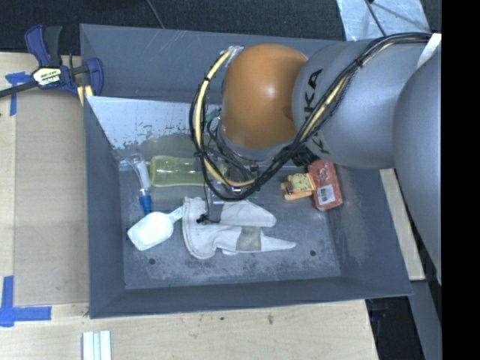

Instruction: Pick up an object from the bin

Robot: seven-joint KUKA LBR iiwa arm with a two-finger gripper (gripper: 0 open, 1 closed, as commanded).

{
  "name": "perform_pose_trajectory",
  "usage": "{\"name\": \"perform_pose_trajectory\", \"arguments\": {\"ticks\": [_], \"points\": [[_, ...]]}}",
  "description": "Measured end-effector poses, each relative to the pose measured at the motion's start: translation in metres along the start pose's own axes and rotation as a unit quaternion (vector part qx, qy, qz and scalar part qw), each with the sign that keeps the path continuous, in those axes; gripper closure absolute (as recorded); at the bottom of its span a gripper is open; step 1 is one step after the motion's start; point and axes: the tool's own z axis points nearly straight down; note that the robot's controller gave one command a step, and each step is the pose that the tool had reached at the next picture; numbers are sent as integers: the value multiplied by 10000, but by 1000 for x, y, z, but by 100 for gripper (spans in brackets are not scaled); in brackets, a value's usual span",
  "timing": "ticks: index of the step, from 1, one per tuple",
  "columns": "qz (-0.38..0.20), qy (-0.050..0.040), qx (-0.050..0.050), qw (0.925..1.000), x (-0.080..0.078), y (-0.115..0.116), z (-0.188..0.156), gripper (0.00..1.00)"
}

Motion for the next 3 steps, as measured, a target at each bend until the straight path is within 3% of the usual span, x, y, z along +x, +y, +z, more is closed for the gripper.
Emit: {"name": "perform_pose_trajectory", "arguments": {"ticks": [1, 2, 3], "points": [[15, -40, -7, 10000, -2, -1, -5, 0], [-9, -76, -14, 10000, -1, 7, 43, 0], [-215, -47, -7, 9998, 30, 16, 80, 100]]}}
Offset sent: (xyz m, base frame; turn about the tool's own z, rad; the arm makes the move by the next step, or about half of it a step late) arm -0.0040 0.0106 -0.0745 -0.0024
